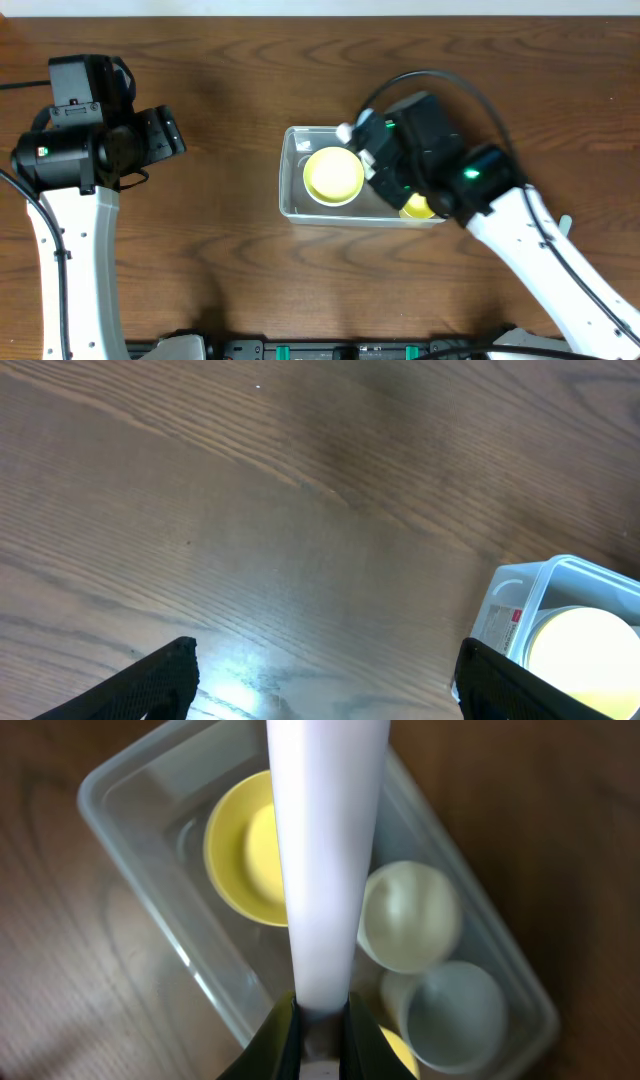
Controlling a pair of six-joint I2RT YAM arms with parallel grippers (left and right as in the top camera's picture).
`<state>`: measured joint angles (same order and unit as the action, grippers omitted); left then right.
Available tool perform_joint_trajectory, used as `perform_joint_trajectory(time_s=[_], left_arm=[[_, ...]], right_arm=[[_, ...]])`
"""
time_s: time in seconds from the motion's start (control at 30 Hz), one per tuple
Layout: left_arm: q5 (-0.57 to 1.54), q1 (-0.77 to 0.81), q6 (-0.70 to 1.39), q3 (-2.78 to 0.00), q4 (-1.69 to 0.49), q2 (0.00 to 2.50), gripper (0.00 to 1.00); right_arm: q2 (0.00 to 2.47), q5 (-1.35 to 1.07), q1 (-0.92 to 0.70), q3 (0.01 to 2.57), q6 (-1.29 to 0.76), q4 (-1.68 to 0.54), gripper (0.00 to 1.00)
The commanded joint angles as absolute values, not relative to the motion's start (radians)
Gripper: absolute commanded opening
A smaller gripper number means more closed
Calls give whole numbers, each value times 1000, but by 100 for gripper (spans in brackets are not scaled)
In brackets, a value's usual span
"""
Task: Pack container
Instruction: 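Lower the fork into the container's front edge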
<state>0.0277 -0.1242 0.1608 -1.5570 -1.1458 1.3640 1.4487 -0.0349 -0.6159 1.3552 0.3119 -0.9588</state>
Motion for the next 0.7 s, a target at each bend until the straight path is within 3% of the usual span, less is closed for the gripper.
perform_joint_trajectory(time_s=[0.0,0.67], left_arm=[[38,-129,171,-1553,-1147,1372,82],[38,-129,171,-1553,-1150,1372,82]], right_arm=[[1509,-35,-663,1354,365,-964,2],[1594,-80,-732,1312,488,-1070,3]])
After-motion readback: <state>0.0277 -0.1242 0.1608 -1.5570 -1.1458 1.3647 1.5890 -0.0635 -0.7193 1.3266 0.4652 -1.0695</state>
